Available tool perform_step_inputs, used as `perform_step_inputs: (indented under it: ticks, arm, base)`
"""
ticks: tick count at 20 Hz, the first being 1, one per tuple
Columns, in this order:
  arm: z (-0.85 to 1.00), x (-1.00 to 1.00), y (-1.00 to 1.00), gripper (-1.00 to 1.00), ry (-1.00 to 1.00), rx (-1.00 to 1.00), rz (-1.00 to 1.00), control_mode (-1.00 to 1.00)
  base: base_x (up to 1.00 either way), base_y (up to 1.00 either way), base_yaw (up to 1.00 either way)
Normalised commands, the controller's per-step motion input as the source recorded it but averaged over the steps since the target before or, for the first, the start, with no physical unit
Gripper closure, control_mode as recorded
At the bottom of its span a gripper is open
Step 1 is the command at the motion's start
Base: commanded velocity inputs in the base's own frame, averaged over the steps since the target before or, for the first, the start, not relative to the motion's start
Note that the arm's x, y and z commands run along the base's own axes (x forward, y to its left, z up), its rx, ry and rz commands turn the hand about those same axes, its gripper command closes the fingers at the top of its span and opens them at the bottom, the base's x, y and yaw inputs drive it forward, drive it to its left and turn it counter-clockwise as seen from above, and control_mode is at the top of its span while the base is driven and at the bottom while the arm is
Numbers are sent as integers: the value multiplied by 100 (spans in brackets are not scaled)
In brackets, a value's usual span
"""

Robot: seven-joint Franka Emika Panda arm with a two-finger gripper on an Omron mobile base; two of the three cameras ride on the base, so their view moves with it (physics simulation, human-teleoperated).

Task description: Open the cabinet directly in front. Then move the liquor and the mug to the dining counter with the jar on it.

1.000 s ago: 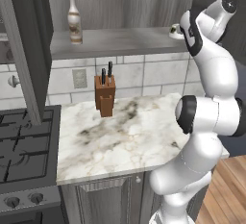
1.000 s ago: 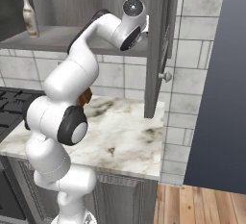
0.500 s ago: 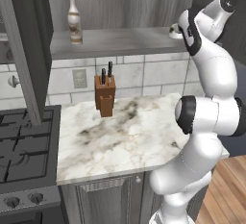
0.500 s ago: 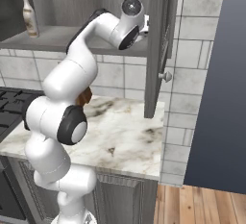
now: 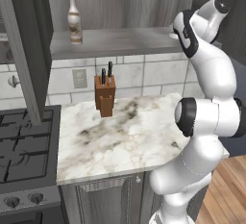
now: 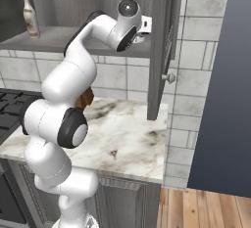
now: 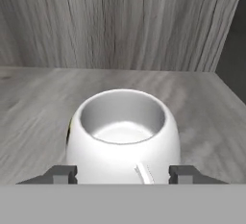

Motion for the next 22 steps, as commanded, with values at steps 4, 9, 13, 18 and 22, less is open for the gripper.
perform_step_inputs:
  ticks: [4,9,13,18,22]
  arm:
    - [0,0,0,100,0,0,0,-100]
    - [0,0,0,100,0,0,0,-100]
    - [0,0,0,100,-2,0,0,-100]
    - [8,-9,3,100,-15,0,0,-100]
    - [24,-16,9,100,-22,0,0,-100]
  base:
    - [0,0,0]
    - [0,0,0]
    - [0,0,0]
    - [0,0,0]
    - [0,0,0]
